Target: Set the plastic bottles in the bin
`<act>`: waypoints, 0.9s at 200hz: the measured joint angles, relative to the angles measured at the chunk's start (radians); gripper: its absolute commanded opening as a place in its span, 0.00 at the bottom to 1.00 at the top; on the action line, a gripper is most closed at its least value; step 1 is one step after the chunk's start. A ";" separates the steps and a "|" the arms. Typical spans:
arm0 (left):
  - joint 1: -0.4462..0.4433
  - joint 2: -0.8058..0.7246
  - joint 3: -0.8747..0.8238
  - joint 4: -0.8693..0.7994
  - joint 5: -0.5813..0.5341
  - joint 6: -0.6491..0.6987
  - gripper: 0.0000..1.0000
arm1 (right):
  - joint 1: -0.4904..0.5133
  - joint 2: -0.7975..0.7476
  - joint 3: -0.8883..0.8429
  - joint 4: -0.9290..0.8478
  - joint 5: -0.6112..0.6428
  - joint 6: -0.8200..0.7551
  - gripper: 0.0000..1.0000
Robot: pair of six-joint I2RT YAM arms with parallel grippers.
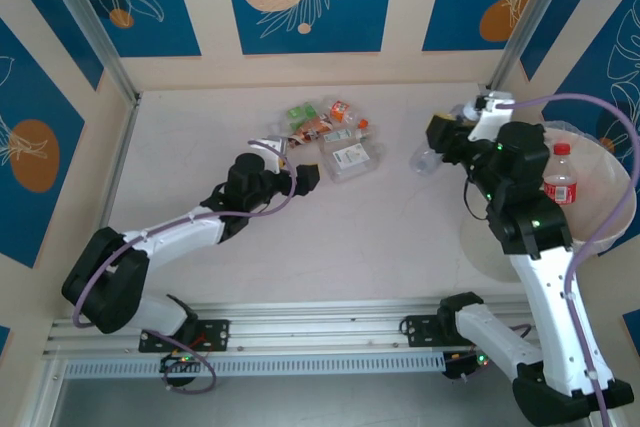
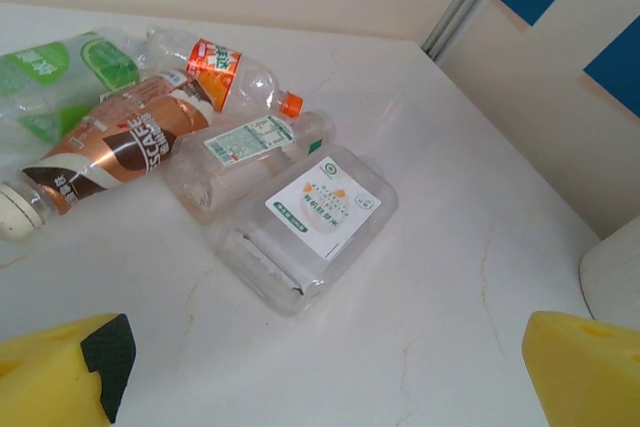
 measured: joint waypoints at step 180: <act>0.000 0.124 0.093 0.003 0.043 -0.008 1.00 | -0.762 0.249 0.221 -0.374 0.031 -0.043 0.98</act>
